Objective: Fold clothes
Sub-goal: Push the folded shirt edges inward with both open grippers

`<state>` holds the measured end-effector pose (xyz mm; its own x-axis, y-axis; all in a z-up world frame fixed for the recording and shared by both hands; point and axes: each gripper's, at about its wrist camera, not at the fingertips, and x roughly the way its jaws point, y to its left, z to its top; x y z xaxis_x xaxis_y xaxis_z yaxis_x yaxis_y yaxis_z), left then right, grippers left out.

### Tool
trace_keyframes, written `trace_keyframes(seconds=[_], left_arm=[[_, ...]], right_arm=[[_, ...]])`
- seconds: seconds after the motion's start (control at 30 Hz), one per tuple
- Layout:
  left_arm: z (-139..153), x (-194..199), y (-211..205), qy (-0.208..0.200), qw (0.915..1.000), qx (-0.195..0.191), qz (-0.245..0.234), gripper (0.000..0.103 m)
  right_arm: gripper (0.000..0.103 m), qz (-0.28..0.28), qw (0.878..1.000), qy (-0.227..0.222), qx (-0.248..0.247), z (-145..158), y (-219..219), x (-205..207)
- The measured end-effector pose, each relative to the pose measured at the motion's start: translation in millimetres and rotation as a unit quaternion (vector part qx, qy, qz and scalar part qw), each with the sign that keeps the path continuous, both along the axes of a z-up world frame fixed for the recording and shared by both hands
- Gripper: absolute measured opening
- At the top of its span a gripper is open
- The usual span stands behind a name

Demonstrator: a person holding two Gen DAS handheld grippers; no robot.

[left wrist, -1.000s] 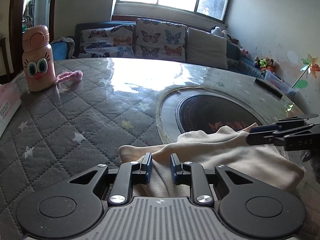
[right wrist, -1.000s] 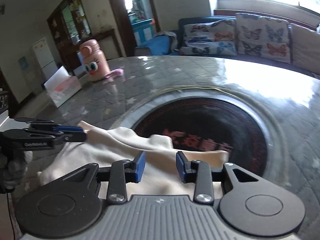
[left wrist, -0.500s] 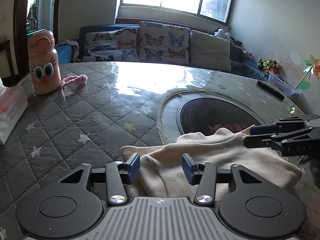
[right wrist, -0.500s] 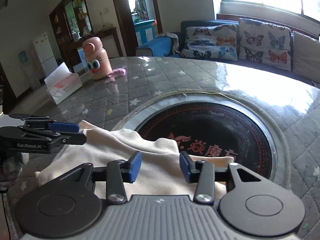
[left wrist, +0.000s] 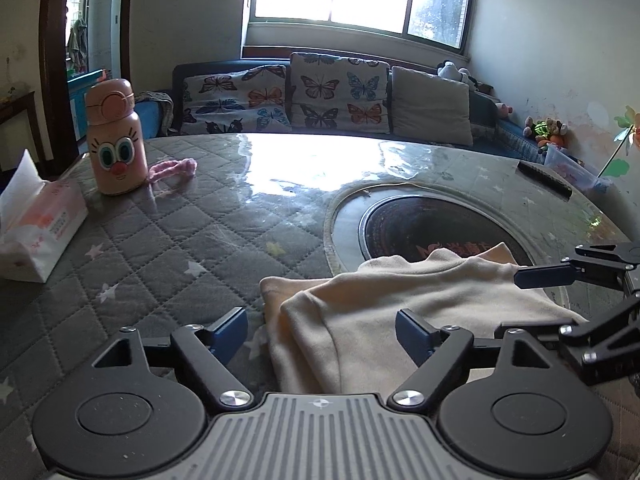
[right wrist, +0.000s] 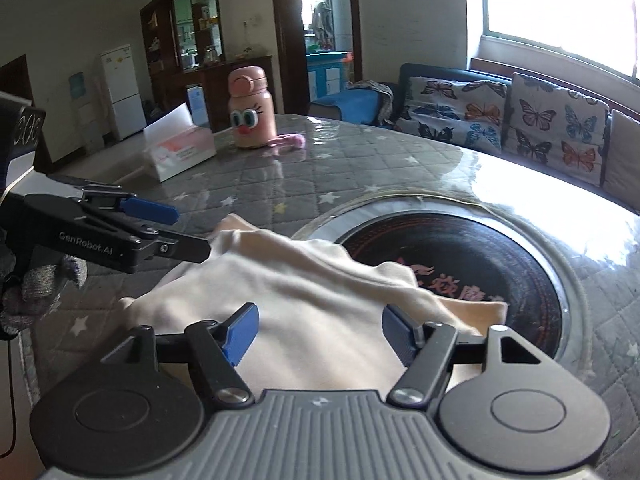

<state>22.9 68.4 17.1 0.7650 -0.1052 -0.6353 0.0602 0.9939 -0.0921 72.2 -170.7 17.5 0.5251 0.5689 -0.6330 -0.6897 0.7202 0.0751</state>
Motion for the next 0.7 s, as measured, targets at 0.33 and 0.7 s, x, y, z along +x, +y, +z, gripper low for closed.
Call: trace_keyframes(seconds=[0.33, 0.7], left_arm=[[8, -21, 11, -0.002, 0.9995, 0.011, 0.030, 0.102], [-3, -33, 20, 0.016, 0.9988, 0.002, 0.046, 0.103]], right_arm=[[0.080, 0.051, 0.998, -0.034, -0.031, -2, 26, -36], [0.080, 0.101, 0.991, -0.068, -0.056, -5, 66, -65]])
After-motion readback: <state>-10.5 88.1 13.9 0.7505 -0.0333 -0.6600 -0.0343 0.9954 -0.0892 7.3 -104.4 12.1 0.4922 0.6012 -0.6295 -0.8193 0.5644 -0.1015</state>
